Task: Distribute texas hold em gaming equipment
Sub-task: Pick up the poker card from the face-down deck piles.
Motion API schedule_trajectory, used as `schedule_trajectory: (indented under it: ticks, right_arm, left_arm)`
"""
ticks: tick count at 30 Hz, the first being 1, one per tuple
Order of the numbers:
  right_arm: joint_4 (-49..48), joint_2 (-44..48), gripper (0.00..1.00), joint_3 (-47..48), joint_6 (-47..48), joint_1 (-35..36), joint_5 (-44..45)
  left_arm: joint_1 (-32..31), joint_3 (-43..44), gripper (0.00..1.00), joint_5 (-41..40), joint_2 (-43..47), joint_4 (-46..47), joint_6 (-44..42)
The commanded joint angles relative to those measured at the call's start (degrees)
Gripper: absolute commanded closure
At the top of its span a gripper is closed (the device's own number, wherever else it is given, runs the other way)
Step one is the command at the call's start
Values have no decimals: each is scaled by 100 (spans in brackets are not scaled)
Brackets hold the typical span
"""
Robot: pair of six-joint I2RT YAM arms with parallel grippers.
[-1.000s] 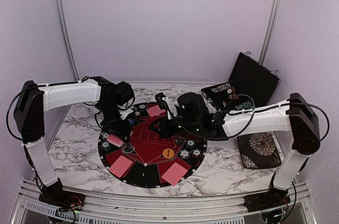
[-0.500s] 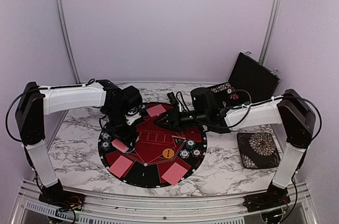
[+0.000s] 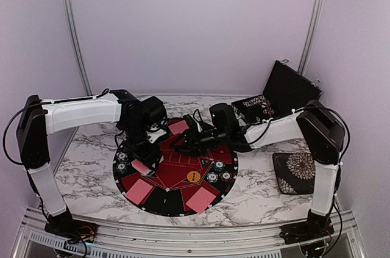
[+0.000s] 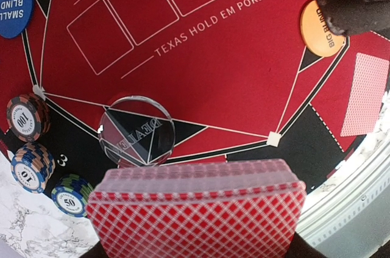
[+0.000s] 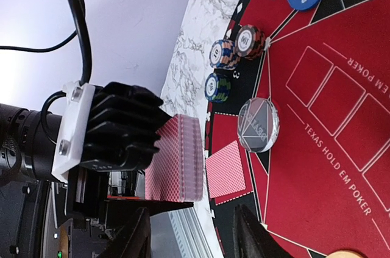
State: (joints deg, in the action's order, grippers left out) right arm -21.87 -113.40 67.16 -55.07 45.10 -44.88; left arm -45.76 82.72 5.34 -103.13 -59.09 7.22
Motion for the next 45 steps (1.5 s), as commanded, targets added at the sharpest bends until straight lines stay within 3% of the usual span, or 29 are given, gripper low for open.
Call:
schedule_trajectory:
  ticks: [1,17,45]
  right_arm:
    - [-179,-231,55,342,-259,-16,-313]
    - [-926,-667,44,527,-934,175,-623]
    - [-1036,-1173,46,744,-1066,434,-472]
  left_arm:
    - [-49,256,54,115,241,-234,-87]
    - [-113,376,54,143,215,-232,-155]
    - [-161,480,54,146,249,-242,-189]
